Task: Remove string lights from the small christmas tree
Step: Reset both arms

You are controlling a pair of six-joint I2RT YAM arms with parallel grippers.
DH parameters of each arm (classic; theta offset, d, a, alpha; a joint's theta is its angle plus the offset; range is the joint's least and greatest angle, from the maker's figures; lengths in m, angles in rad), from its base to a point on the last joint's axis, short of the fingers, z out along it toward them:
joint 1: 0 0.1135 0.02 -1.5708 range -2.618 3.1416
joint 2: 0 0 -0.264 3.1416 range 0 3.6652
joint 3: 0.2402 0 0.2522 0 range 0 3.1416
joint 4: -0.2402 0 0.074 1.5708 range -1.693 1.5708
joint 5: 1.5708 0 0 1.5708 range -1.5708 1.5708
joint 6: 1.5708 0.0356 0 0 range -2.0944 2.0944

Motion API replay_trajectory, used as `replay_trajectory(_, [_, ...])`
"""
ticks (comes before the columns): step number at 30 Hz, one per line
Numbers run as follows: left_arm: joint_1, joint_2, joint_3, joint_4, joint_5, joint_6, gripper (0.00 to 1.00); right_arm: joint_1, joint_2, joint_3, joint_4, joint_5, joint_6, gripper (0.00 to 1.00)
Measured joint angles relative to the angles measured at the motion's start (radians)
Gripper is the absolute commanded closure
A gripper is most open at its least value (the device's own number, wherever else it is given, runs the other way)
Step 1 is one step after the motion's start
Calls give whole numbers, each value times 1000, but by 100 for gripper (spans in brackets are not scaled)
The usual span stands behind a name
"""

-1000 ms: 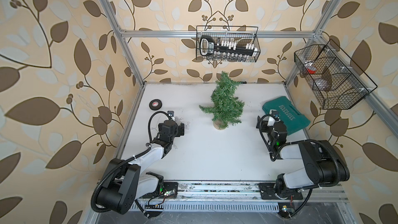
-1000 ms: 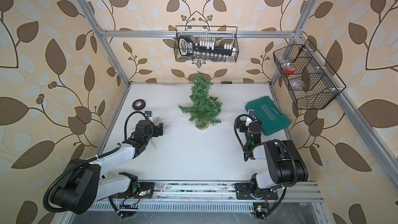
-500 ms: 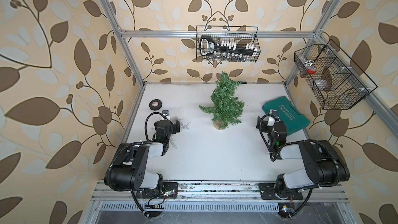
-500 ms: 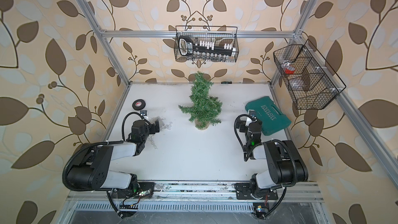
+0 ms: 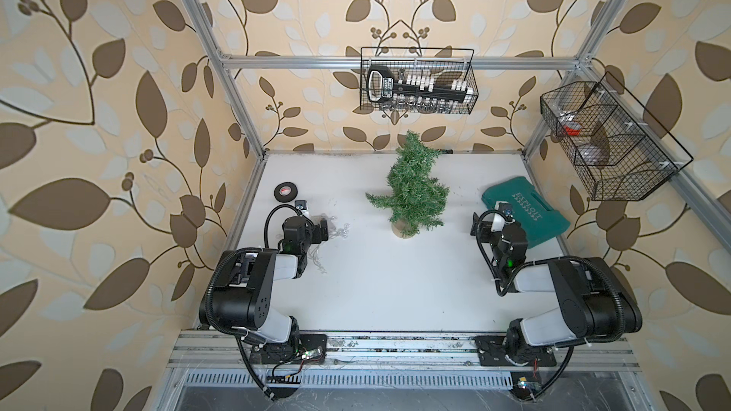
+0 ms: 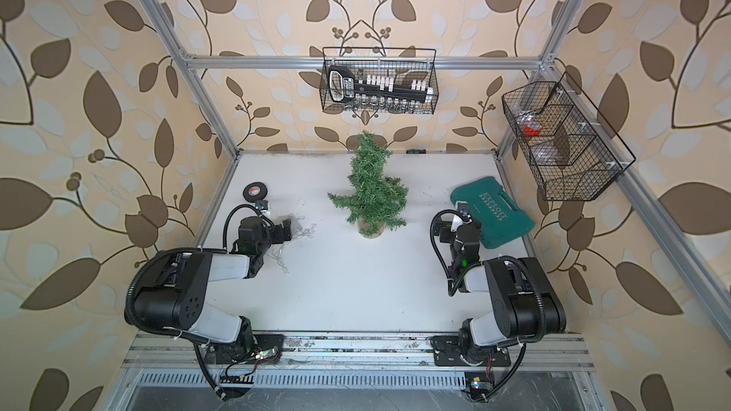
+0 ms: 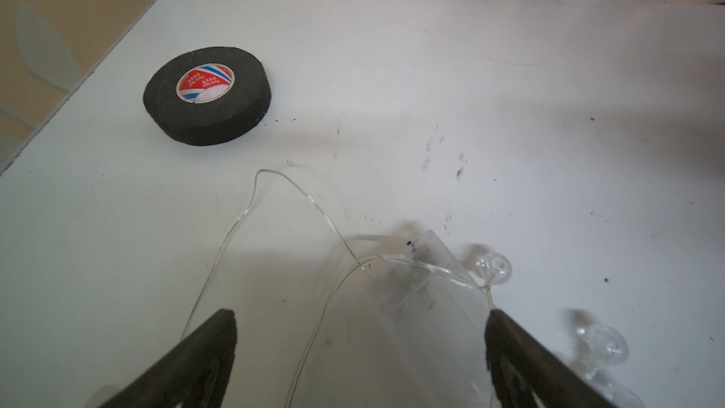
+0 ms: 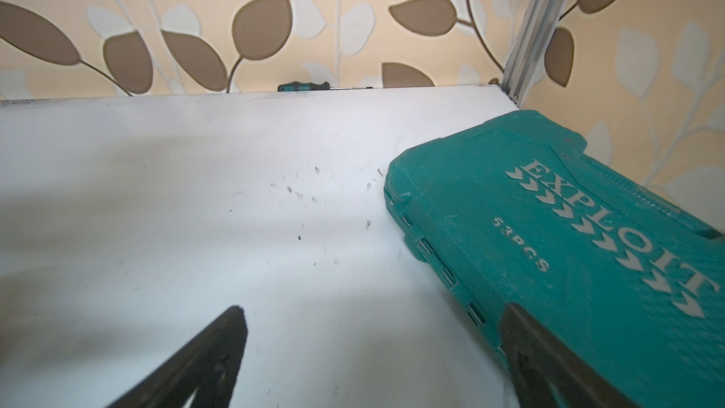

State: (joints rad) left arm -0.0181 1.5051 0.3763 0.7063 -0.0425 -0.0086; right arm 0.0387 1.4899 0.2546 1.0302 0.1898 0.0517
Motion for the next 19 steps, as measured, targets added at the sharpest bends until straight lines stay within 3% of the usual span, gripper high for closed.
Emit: replay_trajectory(19, [0,13,15,-10,15,-1,1,0,0,0,0,0,0,0])
